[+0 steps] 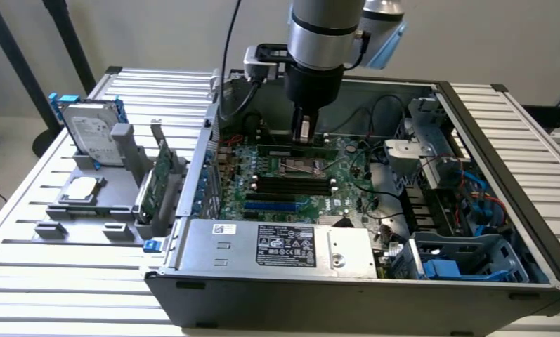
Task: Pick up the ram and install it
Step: 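Insert the ram into the slot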
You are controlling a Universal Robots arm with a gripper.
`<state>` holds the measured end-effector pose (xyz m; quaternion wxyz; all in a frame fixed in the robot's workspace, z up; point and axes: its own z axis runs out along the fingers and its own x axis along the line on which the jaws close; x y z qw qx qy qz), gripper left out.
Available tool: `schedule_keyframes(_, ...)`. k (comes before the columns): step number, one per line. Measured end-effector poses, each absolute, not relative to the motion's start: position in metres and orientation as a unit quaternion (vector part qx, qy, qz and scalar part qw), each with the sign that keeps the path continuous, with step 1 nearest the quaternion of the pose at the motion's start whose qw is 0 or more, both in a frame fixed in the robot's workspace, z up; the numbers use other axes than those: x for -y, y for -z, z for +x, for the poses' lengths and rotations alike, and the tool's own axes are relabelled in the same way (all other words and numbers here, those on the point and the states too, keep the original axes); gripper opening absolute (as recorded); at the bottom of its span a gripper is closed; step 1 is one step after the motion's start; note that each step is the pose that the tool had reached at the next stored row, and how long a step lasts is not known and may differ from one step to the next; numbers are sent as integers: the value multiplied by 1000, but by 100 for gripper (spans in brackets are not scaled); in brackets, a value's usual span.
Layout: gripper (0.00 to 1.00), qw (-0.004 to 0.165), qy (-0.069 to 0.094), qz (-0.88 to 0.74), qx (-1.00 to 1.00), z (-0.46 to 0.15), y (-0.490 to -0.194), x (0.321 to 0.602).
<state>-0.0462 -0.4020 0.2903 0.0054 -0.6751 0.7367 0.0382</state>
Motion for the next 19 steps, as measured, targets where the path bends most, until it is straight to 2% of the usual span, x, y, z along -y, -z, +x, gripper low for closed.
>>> schedule_keyframes(19, 14, 6, -36, -675, -737, -46, -256, 406)
